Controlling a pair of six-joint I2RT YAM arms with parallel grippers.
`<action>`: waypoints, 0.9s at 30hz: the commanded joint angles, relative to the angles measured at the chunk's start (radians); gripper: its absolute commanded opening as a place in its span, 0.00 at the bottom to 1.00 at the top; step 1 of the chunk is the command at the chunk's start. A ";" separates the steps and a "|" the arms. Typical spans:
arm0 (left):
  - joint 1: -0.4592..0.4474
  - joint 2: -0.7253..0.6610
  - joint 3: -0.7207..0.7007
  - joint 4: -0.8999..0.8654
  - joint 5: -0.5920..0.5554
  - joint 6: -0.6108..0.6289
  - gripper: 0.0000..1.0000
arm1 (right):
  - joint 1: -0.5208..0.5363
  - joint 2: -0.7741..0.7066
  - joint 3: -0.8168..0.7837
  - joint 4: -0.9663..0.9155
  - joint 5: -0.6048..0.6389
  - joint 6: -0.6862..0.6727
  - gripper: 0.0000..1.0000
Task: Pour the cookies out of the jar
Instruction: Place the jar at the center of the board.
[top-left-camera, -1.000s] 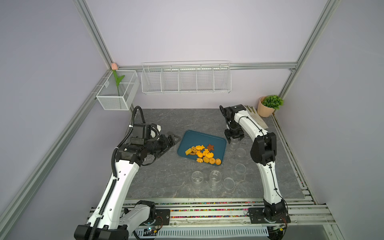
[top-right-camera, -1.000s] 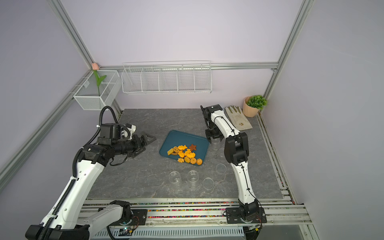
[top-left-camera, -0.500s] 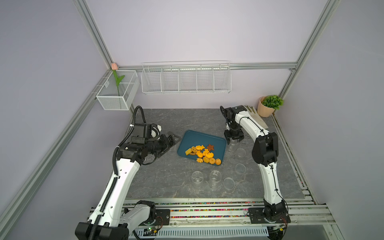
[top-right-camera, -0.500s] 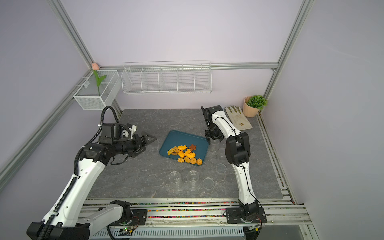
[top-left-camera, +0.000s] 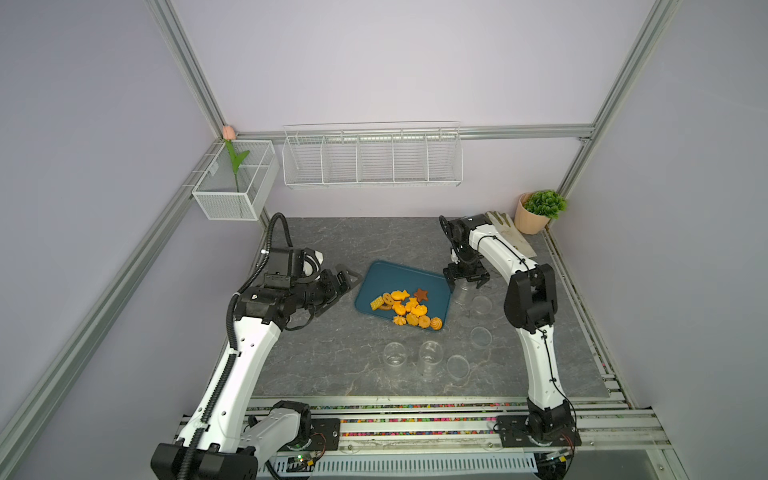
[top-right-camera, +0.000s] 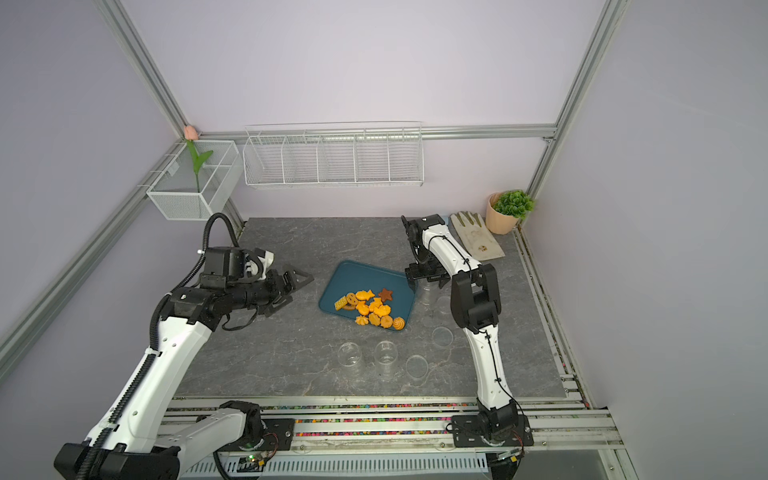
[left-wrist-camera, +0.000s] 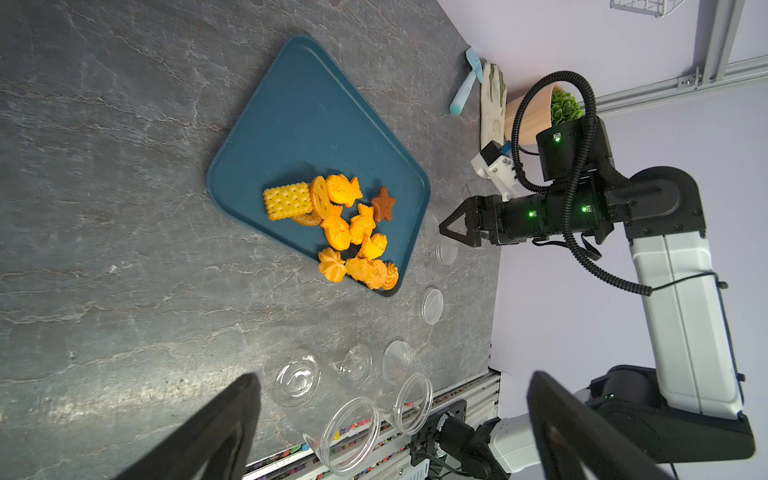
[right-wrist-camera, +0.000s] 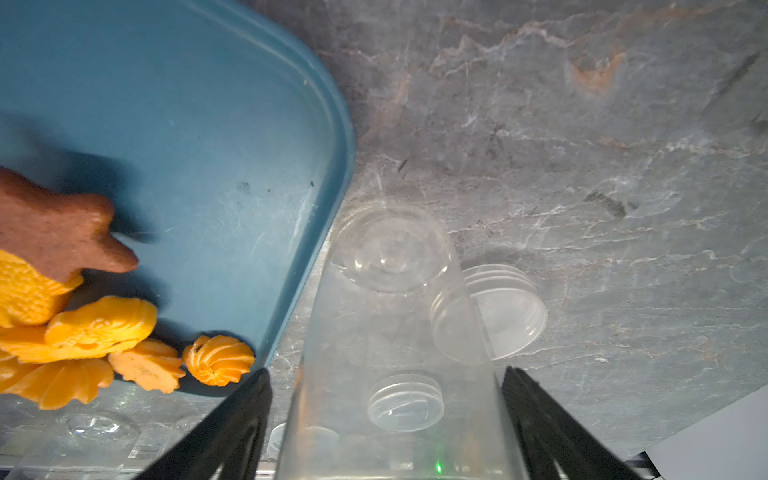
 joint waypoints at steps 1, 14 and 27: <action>0.002 -0.003 -0.004 -0.007 -0.008 0.015 1.00 | 0.007 -0.064 -0.020 0.006 -0.004 0.007 0.89; 0.001 -0.006 0.005 -0.008 -0.008 0.012 1.00 | 0.005 -0.127 -0.021 0.014 0.047 0.014 0.89; -0.001 -0.026 0.017 -0.032 -0.033 0.029 1.00 | -0.001 -0.266 0.115 0.017 0.061 0.015 0.89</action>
